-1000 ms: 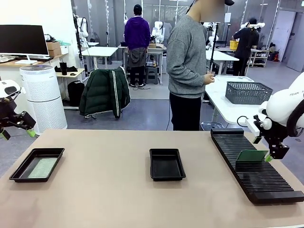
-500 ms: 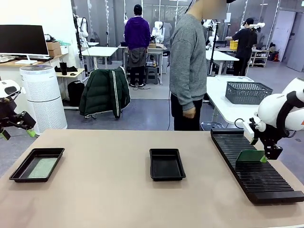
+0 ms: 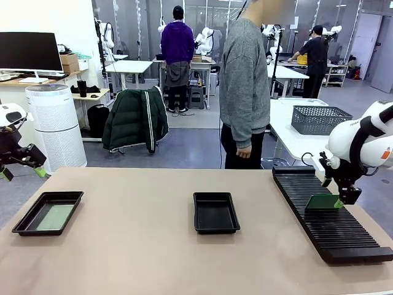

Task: Inspect and transfer BCBs to ESD trays.
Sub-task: Pick up the Blank PCB from the PCB Rack and place it in the right ESD tray.

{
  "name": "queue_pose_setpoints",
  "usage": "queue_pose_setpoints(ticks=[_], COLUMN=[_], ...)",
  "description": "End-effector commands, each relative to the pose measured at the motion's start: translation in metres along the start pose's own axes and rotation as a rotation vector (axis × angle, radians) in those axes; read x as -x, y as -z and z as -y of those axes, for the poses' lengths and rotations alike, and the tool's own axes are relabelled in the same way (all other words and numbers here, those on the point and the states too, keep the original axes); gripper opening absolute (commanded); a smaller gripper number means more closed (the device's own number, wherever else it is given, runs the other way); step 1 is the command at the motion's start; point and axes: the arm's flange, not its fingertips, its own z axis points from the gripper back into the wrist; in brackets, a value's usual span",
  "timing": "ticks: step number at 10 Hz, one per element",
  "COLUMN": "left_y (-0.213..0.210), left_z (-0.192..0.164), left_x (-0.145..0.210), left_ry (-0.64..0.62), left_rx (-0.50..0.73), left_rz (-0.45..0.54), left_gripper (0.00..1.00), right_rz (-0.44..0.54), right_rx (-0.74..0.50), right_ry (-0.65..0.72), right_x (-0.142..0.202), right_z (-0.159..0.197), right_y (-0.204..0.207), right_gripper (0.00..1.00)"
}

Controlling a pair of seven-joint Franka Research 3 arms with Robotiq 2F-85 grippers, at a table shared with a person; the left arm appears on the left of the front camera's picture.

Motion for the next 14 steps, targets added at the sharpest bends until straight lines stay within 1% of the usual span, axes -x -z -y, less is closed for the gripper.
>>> queue_pose_setpoints(ticks=[1, 4, 5, 6, 7, 8, 9, 10, 11, 12, 13, 14], left_y=[0.0015, 0.0015, 0.0015, 0.0015, 0.0015, 0.0015, 0.0015, 0.0015, 0.0015, 0.0015, 0.0015, 0.0015], left_z=[-0.0026, -0.0026, -0.0026, -0.0026, -0.0026, -0.0026, -0.0026, -0.0026, -0.0026, -0.0026, -0.0026, -0.0026], left_x=[0.0, 0.0, 0.0, 0.0, 0.0, 0.0, 0.0, 0.0, 0.0, 0.0, 0.0, 0.0], left_ry=[0.004, 0.004, 0.004, 0.004, 0.004, 0.004, 0.004, 0.004, 0.004, 0.004, 0.004, 0.004], left_rx=[-0.005, -0.005, -0.005, -0.005, -0.005, -0.005, -0.005, -0.005, -0.005, -0.005, -0.005, -0.005], left_rz=[-0.003, -0.003, -0.003, -0.003, -0.003, -0.003, -0.003, -0.003, -0.003, -0.003, -0.003, -0.003], left_gripper=[1.0, 1.0, 1.0, 1.0, 1.0, 1.0, 1.0, 1.0, 1.0, 1.0, 1.0, 1.0], right_rz=[0.016, 0.024, 0.028, 0.032, 0.04, 0.038, 0.042, 0.042, 0.041, 0.041, 0.04, 0.038], right_rx=[-0.002, -0.013, -0.016, -0.018, -0.02, -0.025, -0.027, -0.029, -0.033, -0.032, -0.034, -0.035], right_ry=[-0.006, -0.026, -0.026, -0.028, -0.032, -0.031, -0.032, -0.031, -0.033, -0.034, -0.031, -0.029], right_x=[0.0051, 0.004, 0.0032, 0.0025, 0.0021, 0.0006, -0.0004, -0.0012, -0.0021, -0.0033, -0.0031, -0.0027], right_z=[0.0027, 0.0026, 0.0025, 0.0024, 0.0023, 0.0025, 0.0025, 0.0025, 0.0026, 0.0024, 0.0029, 0.0032], right_y=[0.0022, 0.0021, 0.0025, 0.0023, 0.0024, 0.0026, 0.0022, 0.0017, 0.0015, 0.0008, 0.0009, 0.001], right_gripper=[1.0, 1.0, 0.92, 0.91, 0.84, 0.82, 0.74, 0.73, 0.65, 0.64, 0.56, 0.55])
